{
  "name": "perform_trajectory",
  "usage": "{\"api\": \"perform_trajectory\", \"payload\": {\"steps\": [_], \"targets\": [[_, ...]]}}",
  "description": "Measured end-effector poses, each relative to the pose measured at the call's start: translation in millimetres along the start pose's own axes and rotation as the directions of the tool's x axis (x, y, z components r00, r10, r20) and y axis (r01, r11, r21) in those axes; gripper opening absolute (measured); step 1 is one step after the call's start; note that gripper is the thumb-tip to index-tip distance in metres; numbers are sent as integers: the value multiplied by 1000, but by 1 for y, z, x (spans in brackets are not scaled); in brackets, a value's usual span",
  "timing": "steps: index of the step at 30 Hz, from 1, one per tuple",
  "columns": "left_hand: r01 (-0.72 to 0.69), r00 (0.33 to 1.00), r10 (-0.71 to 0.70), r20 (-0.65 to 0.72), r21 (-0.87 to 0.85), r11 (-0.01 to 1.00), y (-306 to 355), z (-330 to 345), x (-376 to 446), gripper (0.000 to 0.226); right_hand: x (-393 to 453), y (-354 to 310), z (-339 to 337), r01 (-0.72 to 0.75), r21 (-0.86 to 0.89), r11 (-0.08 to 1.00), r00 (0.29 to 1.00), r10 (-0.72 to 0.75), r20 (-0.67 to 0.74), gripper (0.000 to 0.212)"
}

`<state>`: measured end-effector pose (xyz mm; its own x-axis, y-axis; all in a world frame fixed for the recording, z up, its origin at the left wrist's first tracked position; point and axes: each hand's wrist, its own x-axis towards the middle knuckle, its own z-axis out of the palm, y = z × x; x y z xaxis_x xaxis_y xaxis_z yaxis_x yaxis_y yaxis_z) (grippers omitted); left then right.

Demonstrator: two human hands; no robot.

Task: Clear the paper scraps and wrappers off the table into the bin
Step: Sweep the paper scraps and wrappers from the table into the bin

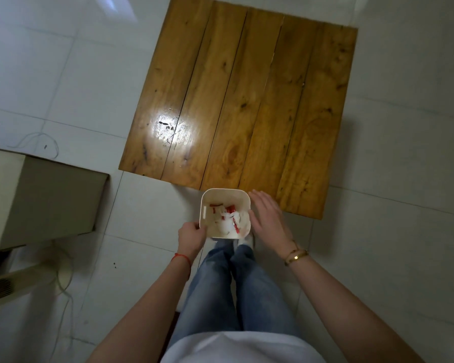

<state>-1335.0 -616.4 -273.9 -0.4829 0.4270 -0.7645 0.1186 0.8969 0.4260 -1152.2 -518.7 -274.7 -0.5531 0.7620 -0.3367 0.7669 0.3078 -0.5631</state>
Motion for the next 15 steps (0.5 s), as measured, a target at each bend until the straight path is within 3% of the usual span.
{"api": "perform_trajectory", "payload": {"steps": [5,15], "targets": [[-89,996,90,-20,20,996,36,-18,-21,24,-10,-8,-42,-115,83,990,989,122,-79,50],[-187,982,187,-35,-2,982,111,-38,-5,16,14,-10,-96,-172,23,985,976,174,-133,48]]}}
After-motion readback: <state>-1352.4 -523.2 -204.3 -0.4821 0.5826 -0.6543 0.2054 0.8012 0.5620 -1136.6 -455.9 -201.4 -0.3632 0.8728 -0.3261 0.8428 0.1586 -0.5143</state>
